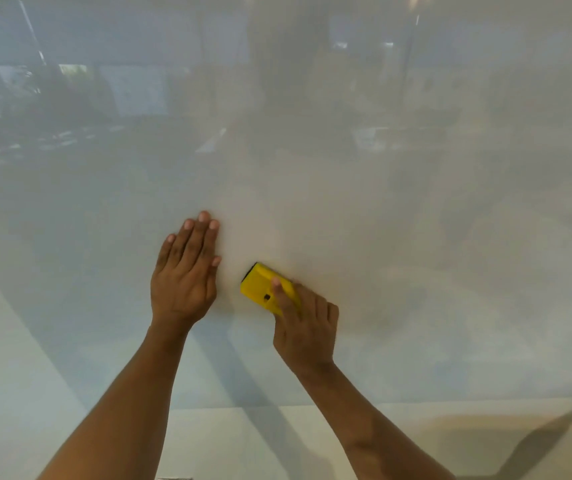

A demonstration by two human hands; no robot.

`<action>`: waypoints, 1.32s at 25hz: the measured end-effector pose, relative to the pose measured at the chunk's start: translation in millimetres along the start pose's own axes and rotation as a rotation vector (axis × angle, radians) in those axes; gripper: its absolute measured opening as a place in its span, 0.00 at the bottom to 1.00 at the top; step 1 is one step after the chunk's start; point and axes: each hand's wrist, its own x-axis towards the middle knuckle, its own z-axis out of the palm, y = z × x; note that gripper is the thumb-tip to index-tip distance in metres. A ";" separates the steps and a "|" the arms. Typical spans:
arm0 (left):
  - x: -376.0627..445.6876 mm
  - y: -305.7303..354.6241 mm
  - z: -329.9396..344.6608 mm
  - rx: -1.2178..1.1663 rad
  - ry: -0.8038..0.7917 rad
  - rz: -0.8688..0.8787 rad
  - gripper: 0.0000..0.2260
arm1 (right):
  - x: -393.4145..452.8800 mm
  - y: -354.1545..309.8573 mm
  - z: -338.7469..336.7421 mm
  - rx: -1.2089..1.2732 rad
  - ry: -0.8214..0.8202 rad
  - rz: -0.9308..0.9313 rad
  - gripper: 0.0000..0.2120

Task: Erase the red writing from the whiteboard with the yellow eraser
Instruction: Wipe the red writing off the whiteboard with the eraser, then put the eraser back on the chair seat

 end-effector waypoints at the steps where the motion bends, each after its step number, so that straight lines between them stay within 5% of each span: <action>1: -2.1 -4.2 0.4 -0.010 -0.006 0.000 0.27 | 6.4 -6.5 2.0 0.023 0.036 0.080 0.29; 3: -3.6 -8.8 2.4 -0.023 -0.008 0.005 0.27 | 4.5 -18.5 14.7 0.020 0.052 0.009 0.28; 6: -4.4 -5.4 5.6 -0.029 0.016 -0.008 0.26 | -23.1 -28.3 26.4 -0.052 -0.146 -0.352 0.33; 14: -46.7 40.5 -0.2 -0.074 -0.008 -0.159 0.27 | -21.9 16.4 6.9 0.178 -0.357 -0.650 0.24; 20: -117.2 95.9 -1.1 -0.243 -0.270 0.035 0.28 | -21.5 65.4 -27.1 0.201 -0.357 -0.482 0.20; 33: -78.1 289.1 71.7 -0.551 -0.335 0.556 0.26 | -116.3 221.5 -168.5 -0.017 -0.571 -0.079 0.27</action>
